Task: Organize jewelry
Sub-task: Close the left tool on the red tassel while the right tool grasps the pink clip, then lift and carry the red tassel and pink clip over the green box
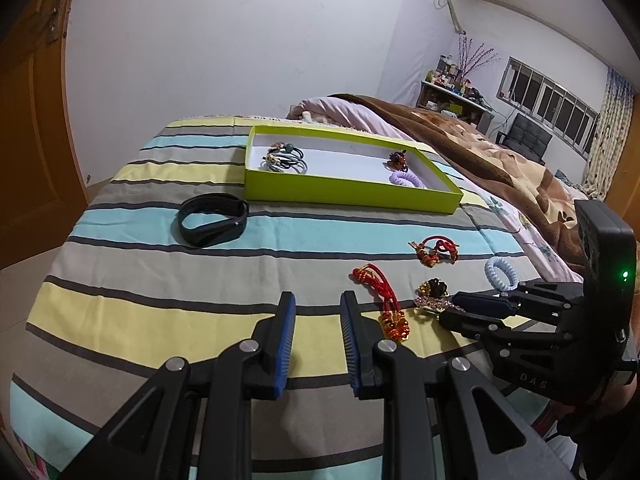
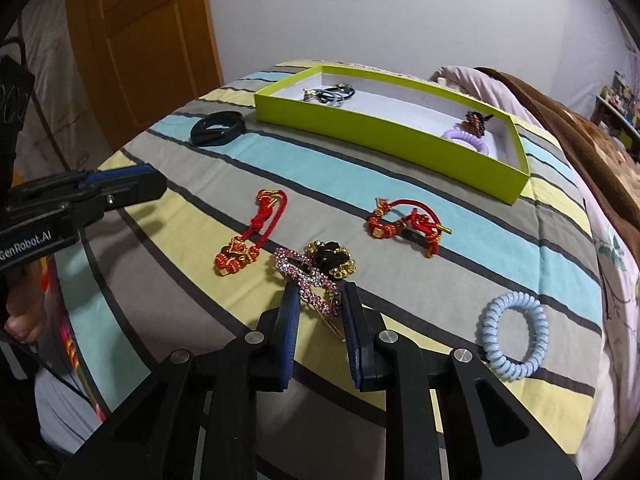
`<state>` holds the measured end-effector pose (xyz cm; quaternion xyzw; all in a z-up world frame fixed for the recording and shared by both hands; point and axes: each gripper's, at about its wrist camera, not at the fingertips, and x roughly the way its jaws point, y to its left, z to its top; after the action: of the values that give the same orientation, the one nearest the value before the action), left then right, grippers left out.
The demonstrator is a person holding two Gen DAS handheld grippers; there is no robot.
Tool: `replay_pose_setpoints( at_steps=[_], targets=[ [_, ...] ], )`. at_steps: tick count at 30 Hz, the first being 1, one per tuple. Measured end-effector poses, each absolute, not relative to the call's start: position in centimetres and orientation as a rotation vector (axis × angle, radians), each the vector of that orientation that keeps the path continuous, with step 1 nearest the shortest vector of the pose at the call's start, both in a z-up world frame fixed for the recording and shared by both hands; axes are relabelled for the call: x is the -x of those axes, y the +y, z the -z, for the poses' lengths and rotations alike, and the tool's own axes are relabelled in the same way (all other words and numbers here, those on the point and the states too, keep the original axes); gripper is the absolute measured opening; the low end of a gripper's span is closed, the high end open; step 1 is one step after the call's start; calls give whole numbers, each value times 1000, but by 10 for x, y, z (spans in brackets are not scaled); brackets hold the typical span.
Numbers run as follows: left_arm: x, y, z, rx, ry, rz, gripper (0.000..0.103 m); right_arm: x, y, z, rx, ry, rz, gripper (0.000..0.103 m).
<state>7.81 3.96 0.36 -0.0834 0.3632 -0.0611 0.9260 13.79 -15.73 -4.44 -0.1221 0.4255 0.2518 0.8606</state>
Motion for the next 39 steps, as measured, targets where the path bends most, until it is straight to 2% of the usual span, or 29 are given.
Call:
replay_pose_setpoints(
  at_steps=[17,24,26,27,28,33,39],
  targets=[
    [-108,-5,19,165,866,248,24,-130,-189,27,154,847,-467,21],
    [-108,-21,19,58,869,204,24,-131,-199,25,130,840,-451,21],
    [-106,-26,19,21,863,193,22,-131,-199,25,125,837,-448,21],
    [-106,-27,19,11,860,196,13,-131,-199,24,123,835,-448,21],
    [-106,-29,19,3,859,200,12,-130,-199,23,122,833,-447,21],
    [-103,-27,16,-6,838,206,8,-129,-202,18,112,818,-440,21],
    [-101,-16,6,25,805,200,8,-130,-204,10,93,799,-430,21]
  ],
)
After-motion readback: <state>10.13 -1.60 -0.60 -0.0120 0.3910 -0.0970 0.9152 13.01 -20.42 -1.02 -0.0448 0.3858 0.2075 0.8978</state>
